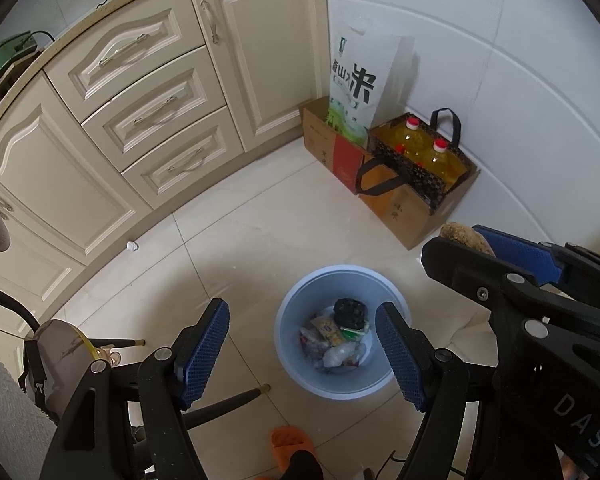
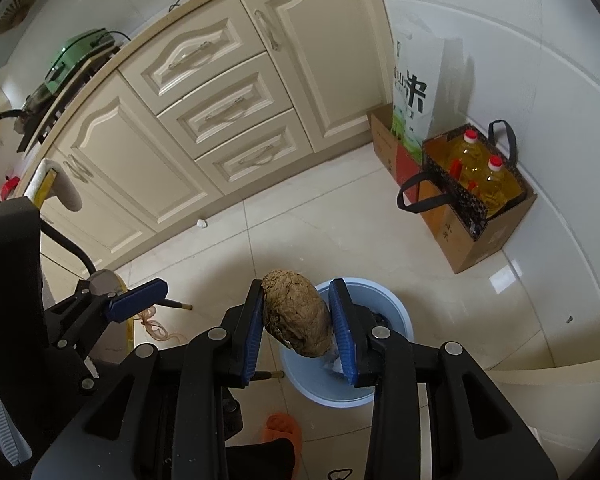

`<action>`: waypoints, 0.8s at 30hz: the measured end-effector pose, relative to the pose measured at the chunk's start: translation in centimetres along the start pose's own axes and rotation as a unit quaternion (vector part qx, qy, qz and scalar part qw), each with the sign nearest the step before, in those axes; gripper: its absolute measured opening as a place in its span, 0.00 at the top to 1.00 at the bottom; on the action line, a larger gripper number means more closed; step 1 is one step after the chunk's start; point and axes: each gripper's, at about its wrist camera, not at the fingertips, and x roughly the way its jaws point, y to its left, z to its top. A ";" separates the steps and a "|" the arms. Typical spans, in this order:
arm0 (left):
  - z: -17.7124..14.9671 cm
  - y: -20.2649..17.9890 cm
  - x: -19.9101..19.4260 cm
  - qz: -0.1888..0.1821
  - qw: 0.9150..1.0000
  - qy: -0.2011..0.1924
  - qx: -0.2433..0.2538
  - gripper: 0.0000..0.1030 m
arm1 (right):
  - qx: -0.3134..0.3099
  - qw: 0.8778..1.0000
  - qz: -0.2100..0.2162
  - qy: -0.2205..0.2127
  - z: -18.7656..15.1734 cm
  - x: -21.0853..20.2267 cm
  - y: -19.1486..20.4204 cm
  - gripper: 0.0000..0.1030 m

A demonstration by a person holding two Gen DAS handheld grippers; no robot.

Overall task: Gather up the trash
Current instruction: 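Open both tools over the bin to drop the clear bag and bun, then move both open tools back over the table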

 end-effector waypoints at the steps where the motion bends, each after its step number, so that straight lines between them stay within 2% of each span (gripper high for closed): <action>1: 0.0 0.0 0.0 0.000 1.000 0.000 0.000 0.30 | 0.000 1.000 0.001 -0.001 0.0 0.0 -0.1 0.67; 7: 0.1 -0.2 -0.7 -0.003 1.000 -0.006 -0.003 0.30 | -0.002 1.000 -0.004 -0.004 0.1 -0.7 0.3 0.64; 13: -0.1 -0.1 -3.2 -0.004 1.000 -0.024 -0.006 0.30 | -0.005 1.000 -0.010 -0.015 0.1 -2.8 0.9 0.61; 16: -0.7 0.0 -5.3 -0.007 0.999 -0.038 -0.010 0.30 | -0.011 0.999 -0.012 -0.028 0.0 -4.4 1.7 0.44; 24: -3.9 1.6 -14.5 -0.008 0.994 -0.109 -0.017 0.29 | -0.041 0.996 -0.013 -0.080 -0.6 -11.2 5.6 0.42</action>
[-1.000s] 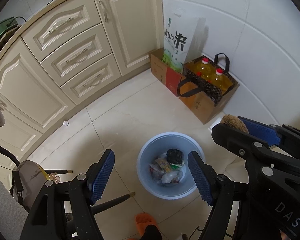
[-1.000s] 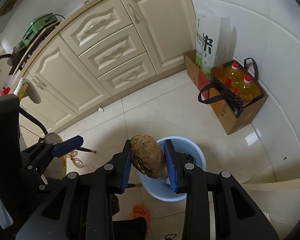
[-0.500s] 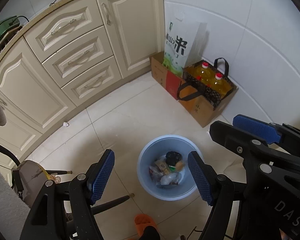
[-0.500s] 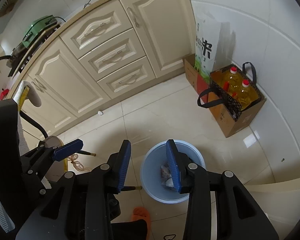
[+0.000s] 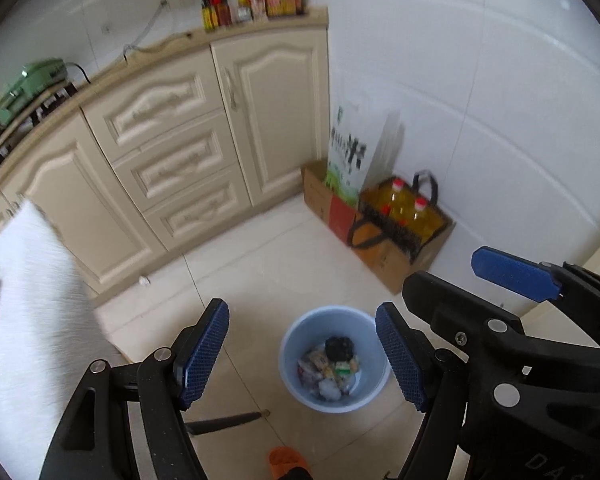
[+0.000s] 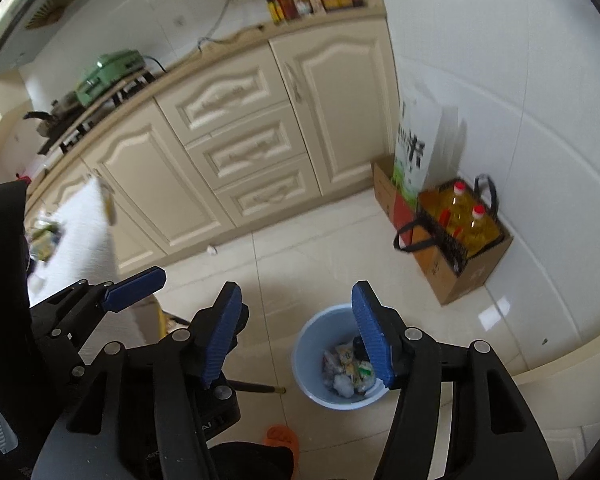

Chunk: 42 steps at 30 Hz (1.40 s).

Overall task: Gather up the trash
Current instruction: 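Move both open tools back over the table, then grasp the black bag with light blue bag with the left tool while the right tool grasps the juice carton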

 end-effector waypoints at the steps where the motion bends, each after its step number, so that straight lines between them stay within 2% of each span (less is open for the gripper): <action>1: -0.3 0.4 -1.4 0.002 1.000 -0.010 -0.002 0.29 | -0.005 1.000 0.000 -0.009 0.1 -1.1 0.7 0.39; 5: -2.2 2.5 -7.5 0.015 0.998 -0.051 -0.014 0.25 | -0.027 0.999 0.004 -0.043 0.5 -4.8 3.8 0.28; 9: -4.9 5.3 -13.4 0.030 0.995 -0.085 -0.036 0.23 | -0.052 0.996 0.020 -0.069 0.6 -7.7 7.7 0.25; 11: -6.2 6.4 -15.6 0.037 0.994 -0.096 -0.046 0.22 | -0.064 0.994 0.030 -0.078 0.6 -8.5 9.7 0.18; 16: -10.2 10.1 -21.1 0.068 0.988 -0.123 -0.070 0.21 | -0.095 0.989 0.069 -0.088 0.3 -9.7 15.0 0.16; 18: -11.5 11.9 -22.7 0.086 0.984 -0.130 -0.083 0.15 | -0.106 0.986 0.090 -0.088 0.2 -9.7 17.3 0.15; 20: -13.0 14.0 -24.0 0.112 0.980 -0.134 -0.096 0.14 | -0.117 0.984 0.107 -0.085 0.1 -9.3 19.6 0.14; 22: -14.3 16.5 -24.7 0.140 0.974 -0.133 -0.115 0.14 | -0.129 0.981 0.124 -0.077 -0.1 -8.5 21.9 0.14; 23: -15.2 18.0 -25.0 0.149 0.972 -0.130 -0.126 0.10 | -0.134 0.980 0.129 -0.071 -0.1 -8.0 22.9 0.13; 26: -16.9 21.3 -25.1 0.175 0.965 -0.125 -0.149 0.07 | -0.150 0.976 0.149 -0.051 -0.5 -6.0 26.3 0.13; 29: -19.1 24.7 -25.4 0.201 0.956 -0.118 -0.179 0.08 | -0.164 0.972 0.162 -0.036 -0.9 -4.4 29.0 0.13; 35: -20.8 29.9 -23.9 0.239 0.943 -0.082 -0.218 0.08 | -0.182 0.969 0.169 -0.003 -0.9 -0.1 33.0 0.13; 38: -19.9 32.8 -22.6 0.232 0.937 -0.066 -0.252 0.08 | -0.191 0.968 0.161 0.013 -0.9 1.9 34.1 0.12; 42: -18.6 36.2 -21.0 0.199 0.929 -0.046 -0.307 0.08 | -0.195 0.968 0.155 0.030 -0.5 4.5 35.1 0.12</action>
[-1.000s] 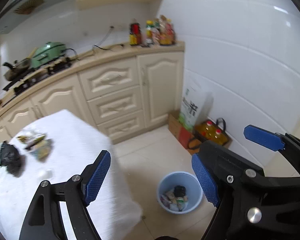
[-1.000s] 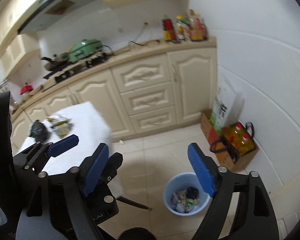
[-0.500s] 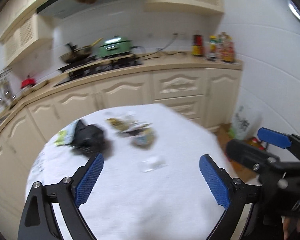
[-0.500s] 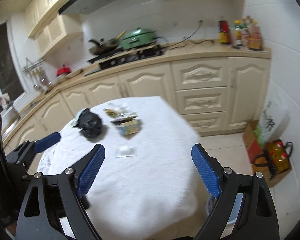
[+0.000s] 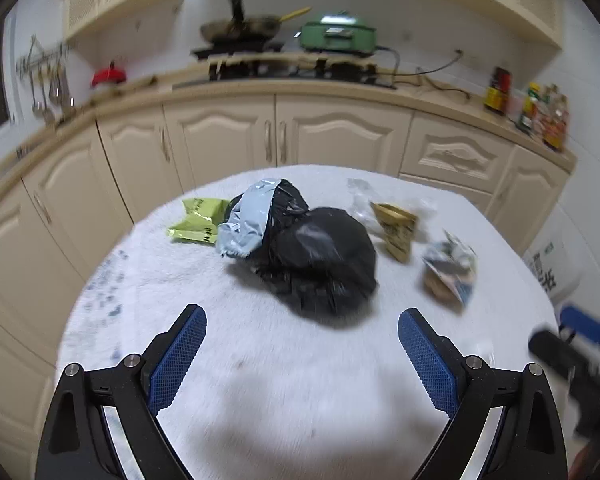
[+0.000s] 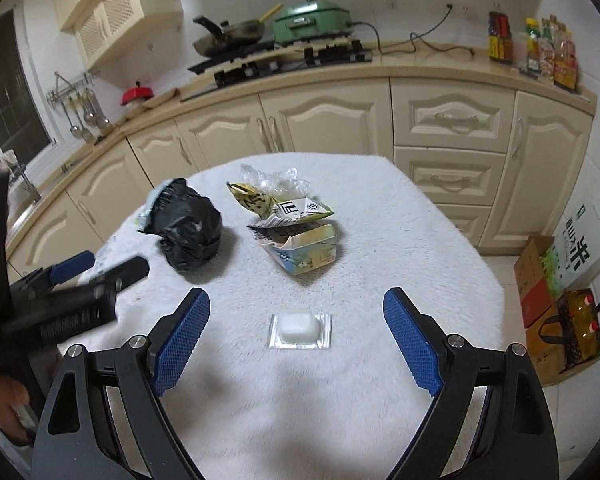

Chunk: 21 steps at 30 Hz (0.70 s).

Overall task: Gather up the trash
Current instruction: 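Grasp the black bag with light blue bag with the left tool while the right tool grasps the juice carton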

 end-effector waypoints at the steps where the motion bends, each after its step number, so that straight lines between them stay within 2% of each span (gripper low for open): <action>1: 0.6 0.1 0.7 0.001 1.000 0.004 -0.009 0.08 | 0.000 1.000 -0.001 0.003 0.1 0.3 0.0 0.12; 6: 4.2 -0.6 4.6 0.008 0.999 0.027 -0.023 0.08 | -0.005 1.000 -0.015 0.021 1.1 2.8 -0.7 0.12; 11: 5.4 -1.6 8.9 0.023 0.998 0.065 -0.013 0.08 | -0.018 0.999 -0.017 0.037 1.7 4.9 -1.0 0.12; 13: 5.4 -1.5 9.2 0.039 0.998 0.058 -0.004 0.15 | -0.024 0.999 -0.017 0.041 1.8 5.5 -0.7 0.12; 14: 5.4 -1.3 9.0 0.046 0.997 0.056 0.001 0.29 | -0.029 0.999 -0.016 0.042 1.9 5.8 -0.6 0.12; 16: 6.2 -1.3 9.7 0.036 0.998 0.055 0.000 0.32 | -0.039 0.998 -0.016 0.043 2.1 6.4 -0.2 0.12; 17: 6.1 -1.1 9.4 0.026 0.998 0.055 -0.001 0.40 | -0.046 0.998 -0.016 0.044 2.3 6.7 0.0 0.11; 18: 6.3 -0.9 9.9 0.023 0.998 0.054 0.001 0.42 | -0.054 0.997 -0.019 0.047 2.5 7.2 0.2 0.11; 21: 5.6 -0.8 9.1 0.023 0.998 0.049 0.009 0.45 | -0.069 0.996 -0.026 0.051 3.1 8.6 0.8 0.09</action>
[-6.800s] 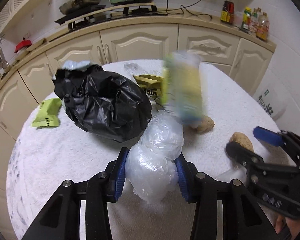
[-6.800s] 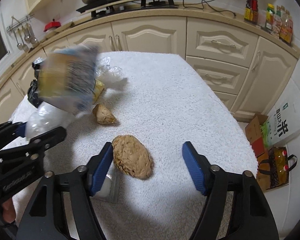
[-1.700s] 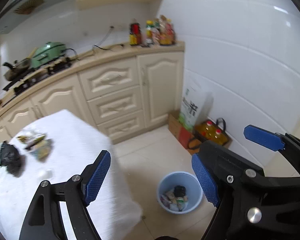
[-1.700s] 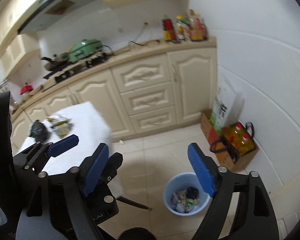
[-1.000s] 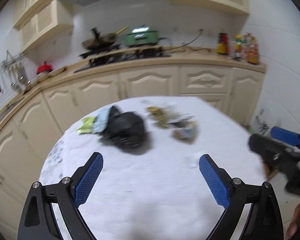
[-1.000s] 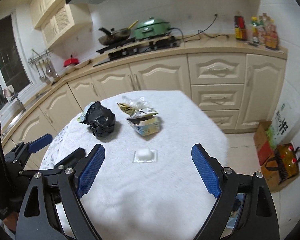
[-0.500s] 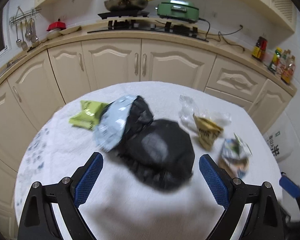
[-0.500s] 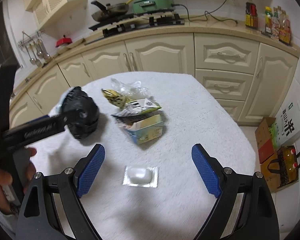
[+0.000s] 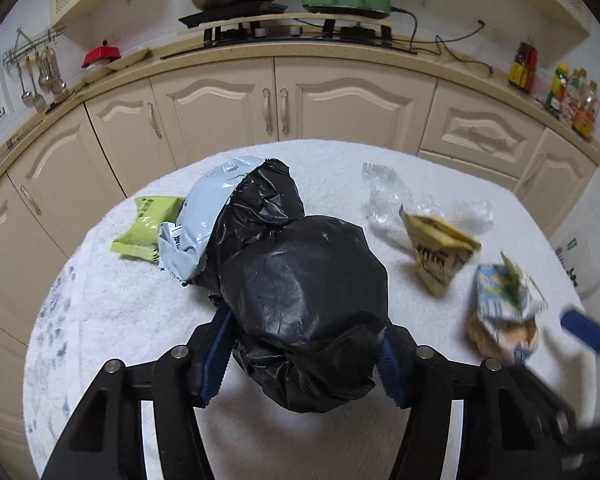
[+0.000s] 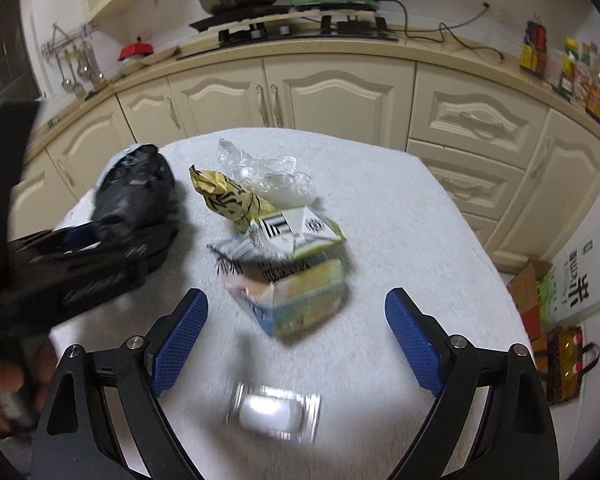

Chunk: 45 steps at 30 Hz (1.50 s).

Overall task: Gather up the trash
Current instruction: 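Grasp the black bag with light blue bag with the left tool while the right tool grasps the juice carton, then carry the black bag and juice carton over the bin with both tools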

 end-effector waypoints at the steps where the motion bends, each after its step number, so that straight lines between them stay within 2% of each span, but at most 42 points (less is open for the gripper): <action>1: 0.0 -0.1 0.1 -0.001 1.000 -0.001 0.001 0.45 | -0.006 1.000 -0.005 0.004 0.3 0.6 0.2 0.08; 3: -1.1 0.1 -0.6 -0.004 1.000 -0.003 0.005 0.46 | -0.012 1.000 -0.013 0.017 0.7 2.0 0.4 0.08; 6: -2.4 0.2 -1.7 -0.010 1.000 -0.004 0.008 0.47 | -0.015 0.999 -0.004 0.028 1.1 3.5 0.6 0.09; 7: -2.9 0.1 -2.0 -0.012 1.000 -0.007 0.010 0.47 | -0.011 0.999 -0.002 0.031 1.1 3.8 0.5 0.14; 8: -3.3 0.0 -2.4 -0.013 1.000 -0.008 0.011 0.47 | -0.002 1.000 0.008 0.030 1.1 3.9 0.2 0.30; 10: -4.1 -0.1 -3.6 -0.016 1.000 -0.013 0.013 0.47 | 0.016 0.999 0.030 0.031 0.9 3.7 -0.2 0.48; 11: -4.3 -0.2 -3.9 -0.016 1.000 -0.015 0.013 0.47 | 0.021 0.999 0.041 0.026 0.7 3.3 -0.4 0.54; 21: -6.4 -2.6 -8.1 -0.039 0.998 -0.047 0.030 0.47 | 0.033 0.996 0.077 -0.022 -1.7 -2.4 -0.8 0.54; 26: -7.2 -4.1 -10.7 -0.050 0.995 -0.072 0.042 0.47 | 0.043 0.995 0.073 -0.053 -3.0 -6.1 -2.2 0.54; 31: -8.3 -6.9 -13.3 -0.071 0.991 -0.090 0.065 0.47 | 0.071 0.992 0.058 -0.087 -5.3 -10.6 -5.4 0.54; 36: -9.8 -11.9 -15.2 -0.102 0.984 -0.102 0.101 0.47 | 0.104 0.988 0.034 -0.113 -8.2 -14.8 -9.8 0.54; 40: -11.1 -17.0 -16.0 -0.141 0.977 -0.091 0.129 0.47 | 0.134 0.982 0.008 -0.130 -11.0 -17.8 -13.8 0.54; 45: -13.0 -24.1 -16.3 -0.176 0.964 -0.080 0.181 0.47 | 0.174 0.974 -0.028 -0.140 -14.6 -20.7 -19.1 0.54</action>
